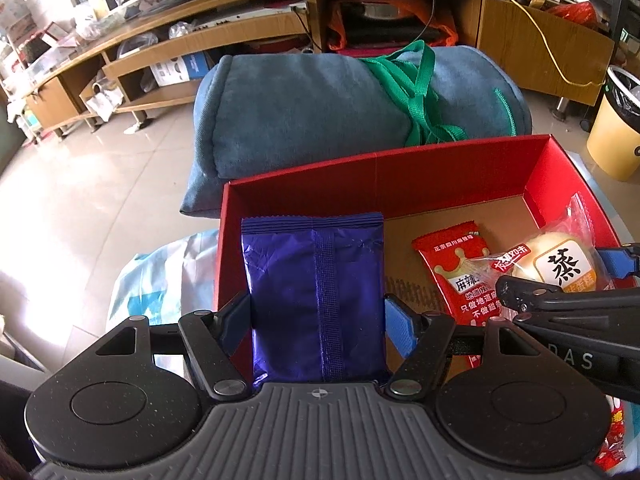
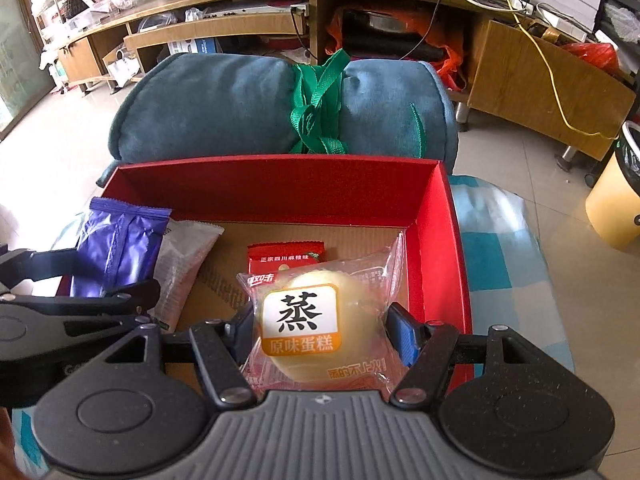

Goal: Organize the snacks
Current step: 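Lower the pouch and cake pack into the box and open both tools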

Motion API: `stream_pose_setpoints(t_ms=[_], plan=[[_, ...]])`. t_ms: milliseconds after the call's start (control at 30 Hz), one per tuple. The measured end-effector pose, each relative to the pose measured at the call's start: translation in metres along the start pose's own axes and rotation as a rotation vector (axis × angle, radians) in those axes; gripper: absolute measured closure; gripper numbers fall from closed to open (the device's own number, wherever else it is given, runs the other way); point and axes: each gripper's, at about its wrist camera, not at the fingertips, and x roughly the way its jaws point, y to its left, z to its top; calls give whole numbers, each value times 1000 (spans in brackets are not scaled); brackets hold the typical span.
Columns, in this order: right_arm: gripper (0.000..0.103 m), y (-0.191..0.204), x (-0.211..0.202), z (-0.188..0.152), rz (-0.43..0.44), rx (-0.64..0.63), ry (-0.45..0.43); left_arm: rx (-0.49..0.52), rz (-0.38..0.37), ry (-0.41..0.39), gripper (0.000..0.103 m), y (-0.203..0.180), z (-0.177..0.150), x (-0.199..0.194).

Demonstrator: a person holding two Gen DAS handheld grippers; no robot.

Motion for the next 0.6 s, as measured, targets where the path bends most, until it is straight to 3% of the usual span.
stream_pose_setpoints(t_ms=[400, 600], plan=[[39, -1, 7, -1, -5, -2, 16, 4, 8, 20, 26, -1, -2, 4], [38, -1, 2, -1, -1, 6, 4, 0, 22, 10, 20, 1, -1, 0]])
